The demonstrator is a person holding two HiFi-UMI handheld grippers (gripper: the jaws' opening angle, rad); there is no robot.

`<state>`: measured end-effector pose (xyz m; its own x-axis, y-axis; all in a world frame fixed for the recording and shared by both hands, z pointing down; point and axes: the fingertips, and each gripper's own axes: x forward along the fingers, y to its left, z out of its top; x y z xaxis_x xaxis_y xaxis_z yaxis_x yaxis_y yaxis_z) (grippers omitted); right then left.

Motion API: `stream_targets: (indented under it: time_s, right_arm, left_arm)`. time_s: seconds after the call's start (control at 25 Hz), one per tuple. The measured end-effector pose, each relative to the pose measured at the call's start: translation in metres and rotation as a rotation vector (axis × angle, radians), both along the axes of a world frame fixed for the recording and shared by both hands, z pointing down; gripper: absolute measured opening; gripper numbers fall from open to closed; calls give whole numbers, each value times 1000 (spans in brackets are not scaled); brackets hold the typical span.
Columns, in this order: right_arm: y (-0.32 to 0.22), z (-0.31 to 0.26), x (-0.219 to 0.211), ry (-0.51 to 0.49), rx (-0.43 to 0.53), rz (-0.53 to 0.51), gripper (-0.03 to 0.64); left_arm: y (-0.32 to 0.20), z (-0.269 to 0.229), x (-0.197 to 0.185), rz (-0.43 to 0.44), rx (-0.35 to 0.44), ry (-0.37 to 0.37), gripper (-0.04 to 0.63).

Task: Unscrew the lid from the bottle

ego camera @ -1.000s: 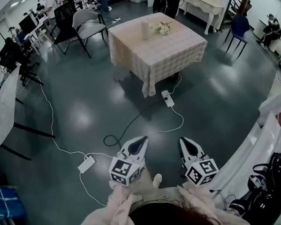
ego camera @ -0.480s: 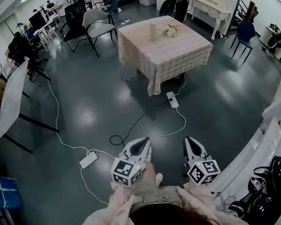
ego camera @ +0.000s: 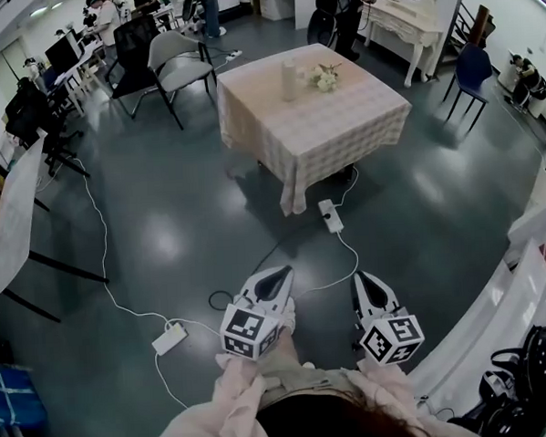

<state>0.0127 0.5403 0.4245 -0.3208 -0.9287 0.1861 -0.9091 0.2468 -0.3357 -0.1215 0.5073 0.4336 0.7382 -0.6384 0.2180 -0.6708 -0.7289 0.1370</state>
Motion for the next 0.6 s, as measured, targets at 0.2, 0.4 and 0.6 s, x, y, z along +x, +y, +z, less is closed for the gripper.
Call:
stream_targets:
  time_s: [0.2,0.4,0.6]
  right_arm:
    - [-75,-19,9,5,14,38,12]
    - [-160,-22,10,11,21,67,12]
    - [-228,-22,1,-2,31,66,12]
  left_arm:
    - [-78,-18,-1,19,8,11,28]
    - [-161,-25,-7,35,20,14,28]
    - [-229,-24,-13,49,28,23,28]
